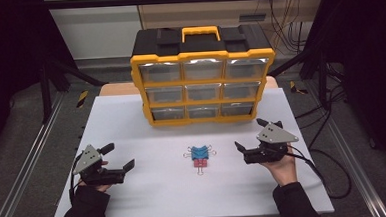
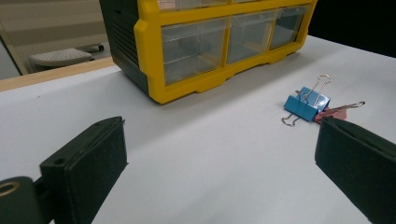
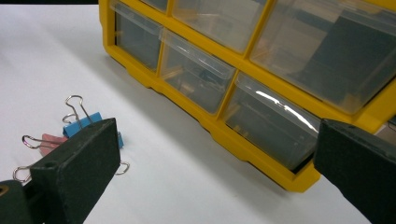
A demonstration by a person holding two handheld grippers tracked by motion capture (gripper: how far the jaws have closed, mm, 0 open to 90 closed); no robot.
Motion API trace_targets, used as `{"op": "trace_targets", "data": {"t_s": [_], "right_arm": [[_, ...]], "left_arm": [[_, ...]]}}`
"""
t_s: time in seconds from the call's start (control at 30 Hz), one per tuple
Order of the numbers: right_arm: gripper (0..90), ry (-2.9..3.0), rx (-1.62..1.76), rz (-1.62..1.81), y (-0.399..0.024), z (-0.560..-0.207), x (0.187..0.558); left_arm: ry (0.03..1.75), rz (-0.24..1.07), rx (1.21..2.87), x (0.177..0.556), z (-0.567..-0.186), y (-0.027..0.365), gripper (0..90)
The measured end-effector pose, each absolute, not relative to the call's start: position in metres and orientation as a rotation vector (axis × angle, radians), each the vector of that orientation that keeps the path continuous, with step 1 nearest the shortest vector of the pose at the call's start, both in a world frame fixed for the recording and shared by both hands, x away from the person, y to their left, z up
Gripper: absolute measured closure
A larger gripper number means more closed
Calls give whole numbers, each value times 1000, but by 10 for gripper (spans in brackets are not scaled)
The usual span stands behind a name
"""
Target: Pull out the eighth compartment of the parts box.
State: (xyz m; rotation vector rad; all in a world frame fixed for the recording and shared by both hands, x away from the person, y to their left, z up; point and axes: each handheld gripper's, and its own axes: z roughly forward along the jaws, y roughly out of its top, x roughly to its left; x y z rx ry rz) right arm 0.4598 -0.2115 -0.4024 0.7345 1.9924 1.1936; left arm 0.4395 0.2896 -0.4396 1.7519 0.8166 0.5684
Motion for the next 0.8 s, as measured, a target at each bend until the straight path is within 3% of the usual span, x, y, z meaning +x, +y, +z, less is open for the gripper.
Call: {"op": "trace_targets", "data": {"t_s": [0.8], "right_arm": [[13,2068,540,1017,-176,-383,476]], "left_arm": [[813,572,1755,440,-440,289,14]]}}
